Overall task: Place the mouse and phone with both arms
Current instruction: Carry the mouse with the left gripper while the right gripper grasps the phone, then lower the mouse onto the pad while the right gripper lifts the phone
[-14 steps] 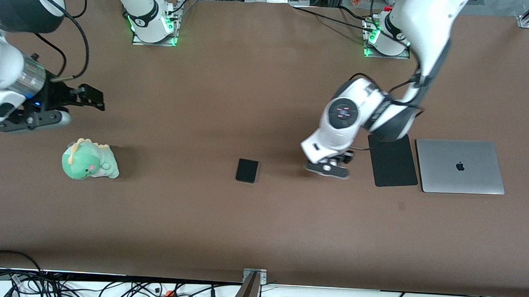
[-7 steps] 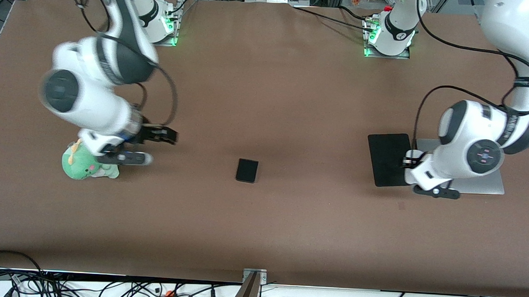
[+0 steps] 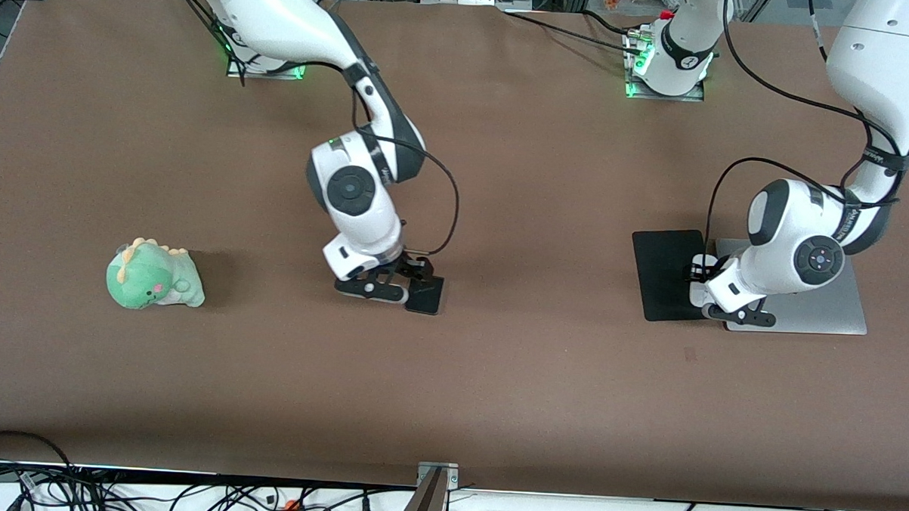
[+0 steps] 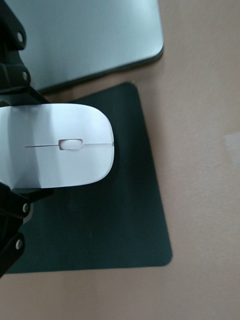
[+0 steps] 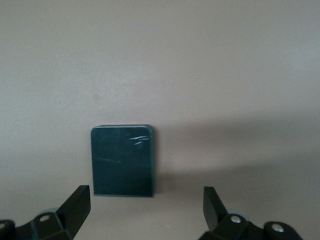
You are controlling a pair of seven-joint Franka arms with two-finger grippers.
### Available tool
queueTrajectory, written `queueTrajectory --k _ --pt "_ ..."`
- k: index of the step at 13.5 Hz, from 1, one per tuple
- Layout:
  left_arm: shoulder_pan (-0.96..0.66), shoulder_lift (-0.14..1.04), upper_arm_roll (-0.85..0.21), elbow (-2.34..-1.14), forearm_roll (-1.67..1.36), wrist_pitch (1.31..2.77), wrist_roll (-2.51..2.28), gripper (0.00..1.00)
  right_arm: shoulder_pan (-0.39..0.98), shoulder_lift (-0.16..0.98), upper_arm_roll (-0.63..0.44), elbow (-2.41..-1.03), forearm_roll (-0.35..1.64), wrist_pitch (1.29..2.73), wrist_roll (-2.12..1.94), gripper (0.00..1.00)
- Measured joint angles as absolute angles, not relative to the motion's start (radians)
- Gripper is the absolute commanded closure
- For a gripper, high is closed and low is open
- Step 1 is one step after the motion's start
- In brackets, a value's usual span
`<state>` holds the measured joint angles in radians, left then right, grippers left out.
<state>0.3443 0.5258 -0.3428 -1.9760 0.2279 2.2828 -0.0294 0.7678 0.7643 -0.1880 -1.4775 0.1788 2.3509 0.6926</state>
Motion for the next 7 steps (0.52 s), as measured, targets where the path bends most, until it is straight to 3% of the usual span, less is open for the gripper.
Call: queueTrajectory --k 1,3,4,5,7 --pt "0.350 0.526 -0.343 -2.001 0.228 2.320 -0.029 0.60 0.782 0.798 -0.189 -1.449 0.173 2.359 0.725 0.00" --pt "0.358 0.526 -0.343 -2.036 0.228 2.369 -0.029 0.42 0.794 0.854 -0.191 -1.384 0.140 2.362 0.779 0.00" --pt "0.361 0.527 -0.343 -2.045 0.228 2.377 -0.029 0.12 0.794 0.874 -0.193 -1.360 0.129 2.364 0.788 0.00" --pt "0.362 0.527 -0.343 -2.050 0.228 2.380 -0.029 0.00 0.794 0.888 -0.197 -1.346 0.124 2.370 0.789 0.00" --pt "0.362 0.528 -0.344 -2.051 0.228 2.382 -0.029 0.00 0.792 0.904 -0.202 -1.334 0.107 2.378 0.789 0.00"
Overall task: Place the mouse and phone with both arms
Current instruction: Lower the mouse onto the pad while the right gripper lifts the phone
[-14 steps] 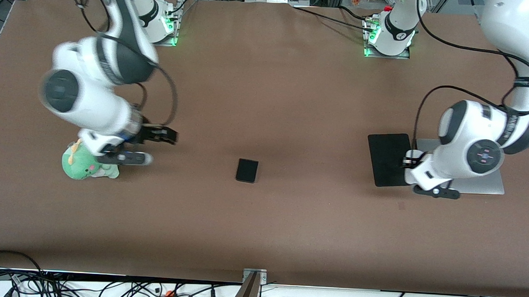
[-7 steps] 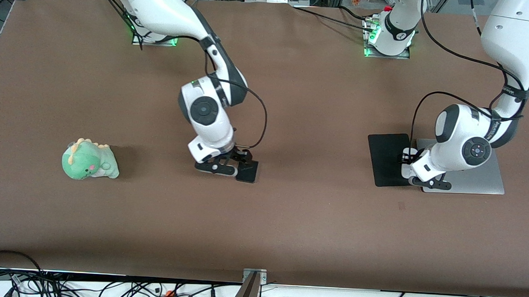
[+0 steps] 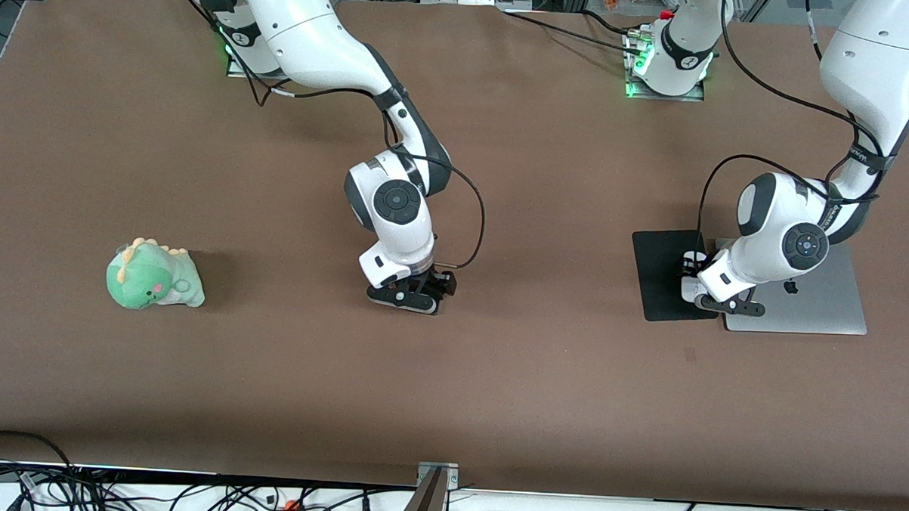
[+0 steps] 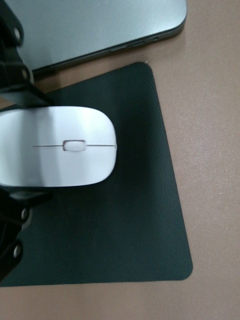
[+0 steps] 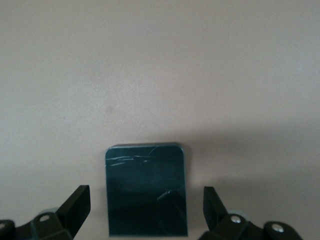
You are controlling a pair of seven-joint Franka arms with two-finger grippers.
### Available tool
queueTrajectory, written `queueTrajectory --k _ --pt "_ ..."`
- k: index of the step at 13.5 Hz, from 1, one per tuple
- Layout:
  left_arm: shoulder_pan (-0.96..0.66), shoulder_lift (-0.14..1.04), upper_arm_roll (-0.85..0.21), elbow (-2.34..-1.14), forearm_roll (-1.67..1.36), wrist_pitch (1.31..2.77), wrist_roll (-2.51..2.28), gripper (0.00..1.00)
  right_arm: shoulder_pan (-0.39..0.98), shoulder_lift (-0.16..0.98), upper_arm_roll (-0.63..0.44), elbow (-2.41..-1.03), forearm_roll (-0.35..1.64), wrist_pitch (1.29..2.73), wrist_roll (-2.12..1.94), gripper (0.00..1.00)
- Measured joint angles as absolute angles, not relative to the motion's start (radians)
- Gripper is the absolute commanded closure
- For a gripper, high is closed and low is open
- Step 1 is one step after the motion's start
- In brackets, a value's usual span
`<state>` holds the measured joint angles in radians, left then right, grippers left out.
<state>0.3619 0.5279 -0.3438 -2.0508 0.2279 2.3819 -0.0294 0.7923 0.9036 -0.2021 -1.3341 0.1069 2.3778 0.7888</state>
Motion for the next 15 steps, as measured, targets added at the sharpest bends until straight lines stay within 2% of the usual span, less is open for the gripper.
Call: queueTrajectory --k 4,6,15 --pt "0.362 0.520 -0.351 -2.039 0.228 2.383 -0.029 0.00 0.792 0.914 -0.204 -1.333 0.103 2.383 0.789 0.00" --pt "0.362 0.500 -0.373 -1.991 0.228 2.321 -0.030 0.00 0.792 0.929 -0.204 -1.333 0.103 2.407 0.789 0.00" --pt "0.272 0.443 -0.424 -1.412 0.228 1.518 -0.030 0.00 0.794 0.961 -0.201 -1.321 0.103 2.456 0.816 0.00"
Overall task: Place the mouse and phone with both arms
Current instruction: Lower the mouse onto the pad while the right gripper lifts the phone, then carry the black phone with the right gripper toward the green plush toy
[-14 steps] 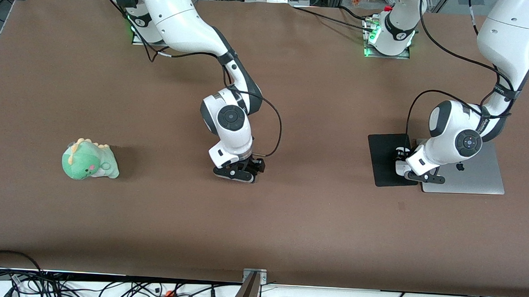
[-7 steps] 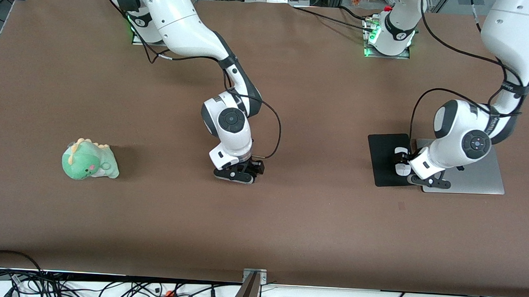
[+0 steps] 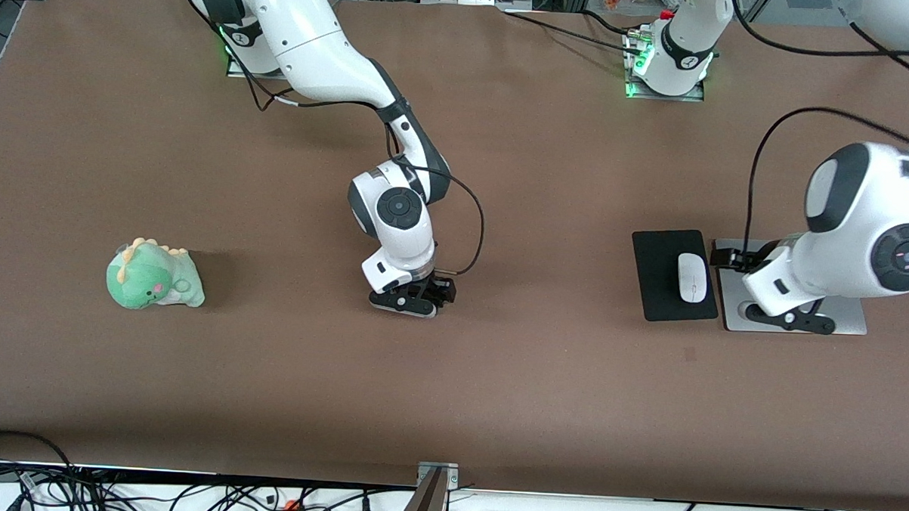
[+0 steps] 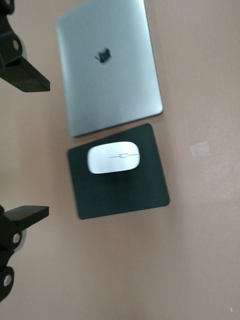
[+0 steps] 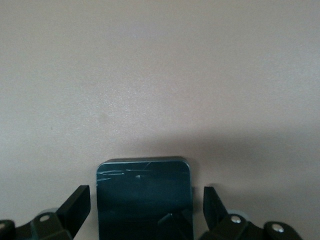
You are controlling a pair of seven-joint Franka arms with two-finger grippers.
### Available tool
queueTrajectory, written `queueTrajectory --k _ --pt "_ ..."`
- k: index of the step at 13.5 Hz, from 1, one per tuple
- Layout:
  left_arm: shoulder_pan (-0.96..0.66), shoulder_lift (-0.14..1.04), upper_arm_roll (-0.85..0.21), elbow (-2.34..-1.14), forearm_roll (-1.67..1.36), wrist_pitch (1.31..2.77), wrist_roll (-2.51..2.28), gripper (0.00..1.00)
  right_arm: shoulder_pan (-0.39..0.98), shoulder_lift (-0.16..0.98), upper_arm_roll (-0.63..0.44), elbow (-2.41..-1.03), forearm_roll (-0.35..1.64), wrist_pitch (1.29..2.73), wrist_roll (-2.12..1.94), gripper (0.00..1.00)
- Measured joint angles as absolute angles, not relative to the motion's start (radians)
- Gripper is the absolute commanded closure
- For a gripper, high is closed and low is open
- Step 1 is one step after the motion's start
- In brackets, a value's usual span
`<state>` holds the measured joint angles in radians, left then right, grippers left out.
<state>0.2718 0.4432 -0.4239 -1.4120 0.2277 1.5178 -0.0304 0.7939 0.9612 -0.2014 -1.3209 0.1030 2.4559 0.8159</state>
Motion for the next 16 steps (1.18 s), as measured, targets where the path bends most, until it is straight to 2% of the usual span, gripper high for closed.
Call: queueTrajectory --k 2,3,4,5,6,7,9,11,13,16 --pt "0.270 0.434 -0.427 -1.291 0.227 1.422 -0.030 0.00 0.795 0.970 -0.201 -1.318 0.103 2.459 0.822 0.01" --pt "0.271 0.425 -0.426 -1.246 0.226 1.396 -0.030 0.00 0.797 0.975 -0.200 -1.318 0.103 2.461 0.822 0.06" --pt "0.271 0.407 -0.424 -1.218 0.223 1.385 -0.030 0.00 0.799 0.977 -0.201 -1.317 0.100 2.462 0.823 0.15" --pt "0.266 0.380 -0.412 -1.206 0.220 1.378 -0.030 0.00 0.800 0.977 -0.201 -1.316 0.098 2.462 0.823 0.30" --pt "0.240 0.346 -0.369 -1.209 0.209 1.378 -0.030 0.00 0.800 0.977 -0.202 -1.314 0.096 2.460 0.823 0.40" --pt "0.194 0.303 -0.292 -1.225 0.170 1.394 -0.030 0.00 0.800 0.971 -0.202 -1.311 0.094 2.455 0.822 0.44" --pt "0.120 0.192 -0.139 -1.353 0.047 1.502 -0.029 0.00 0.800 0.974 -0.202 -1.309 0.094 2.455 0.818 0.45" --pt "0.087 0.057 -0.043 -1.576 -0.012 1.654 0.000 0.00 0.799 0.973 -0.208 -1.301 0.094 2.434 0.803 0.45" --pt "0.074 -0.035 -0.036 -1.695 0.007 1.696 0.031 0.00 0.787 0.959 -0.215 -1.286 0.094 2.380 0.759 0.44" --pt "0.052 -0.071 -0.056 -1.728 0.044 1.692 0.031 0.00 0.725 0.892 -0.227 -1.282 0.094 2.252 0.611 0.43"
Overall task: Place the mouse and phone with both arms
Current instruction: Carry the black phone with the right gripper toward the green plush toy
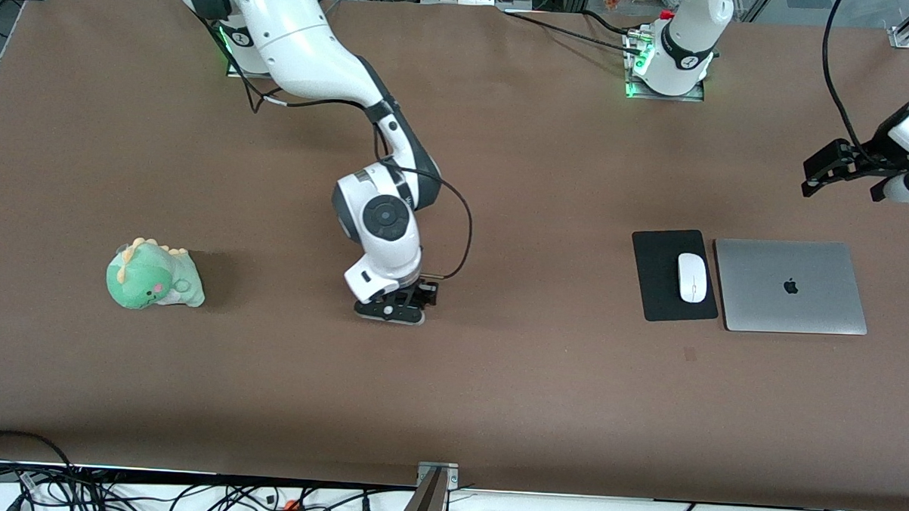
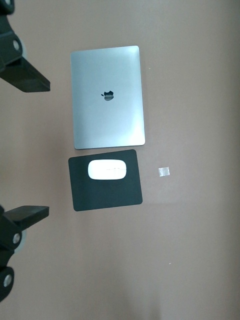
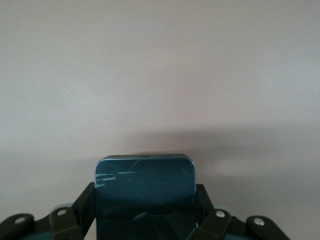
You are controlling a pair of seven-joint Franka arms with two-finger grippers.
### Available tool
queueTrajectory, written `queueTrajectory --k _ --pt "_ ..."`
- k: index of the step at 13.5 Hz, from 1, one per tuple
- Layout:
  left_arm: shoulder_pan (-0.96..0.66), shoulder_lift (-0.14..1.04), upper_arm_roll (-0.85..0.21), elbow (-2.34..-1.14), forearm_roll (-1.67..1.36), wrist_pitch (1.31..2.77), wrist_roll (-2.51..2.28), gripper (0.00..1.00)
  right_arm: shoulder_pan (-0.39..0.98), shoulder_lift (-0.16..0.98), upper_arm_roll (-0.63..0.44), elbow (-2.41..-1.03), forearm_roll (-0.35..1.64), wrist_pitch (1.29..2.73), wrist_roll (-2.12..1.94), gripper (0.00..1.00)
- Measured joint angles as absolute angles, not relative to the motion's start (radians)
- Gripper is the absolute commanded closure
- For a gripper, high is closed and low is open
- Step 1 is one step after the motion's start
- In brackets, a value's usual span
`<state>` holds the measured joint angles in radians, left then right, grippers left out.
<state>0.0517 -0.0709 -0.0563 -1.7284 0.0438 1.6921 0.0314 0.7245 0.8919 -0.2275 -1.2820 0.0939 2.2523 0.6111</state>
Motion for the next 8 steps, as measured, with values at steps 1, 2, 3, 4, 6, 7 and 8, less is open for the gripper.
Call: queueTrajectory --k 1,2,3,4,6,7,8 --pt "0.048 -0.070 -0.059 -1.729 0.045 1.689 0.031 0.00 0.692 0.869 -0.231 -1.284 0.094 2.220 0.553 0.41" --pt "0.048 -0.070 -0.063 -1.731 0.045 1.689 0.031 0.00 0.648 0.847 -0.235 -1.288 0.094 2.189 0.482 0.40" --pt "0.048 -0.068 -0.065 -1.731 0.045 1.689 0.031 0.00 0.595 0.828 -0.237 -1.297 0.094 2.166 0.397 0.41" --pt "0.048 -0.067 -0.066 -1.731 0.045 1.689 0.031 0.00 0.545 0.812 -0.237 -1.312 0.094 2.155 0.310 0.40" --pt "0.048 -0.067 -0.067 -1.731 0.045 1.689 0.028 0.00 0.458 0.786 -0.237 -1.359 0.095 2.153 0.160 0.40" --pt "0.048 -0.067 -0.067 -1.731 0.045 1.689 0.027 0.00 0.422 0.780 -0.237 -1.378 0.095 2.153 0.104 0.40" --pt "0.048 -0.067 -0.067 -1.731 0.045 1.689 0.027 0.00 0.391 0.779 -0.236 -1.392 0.095 2.154 0.064 0.40"
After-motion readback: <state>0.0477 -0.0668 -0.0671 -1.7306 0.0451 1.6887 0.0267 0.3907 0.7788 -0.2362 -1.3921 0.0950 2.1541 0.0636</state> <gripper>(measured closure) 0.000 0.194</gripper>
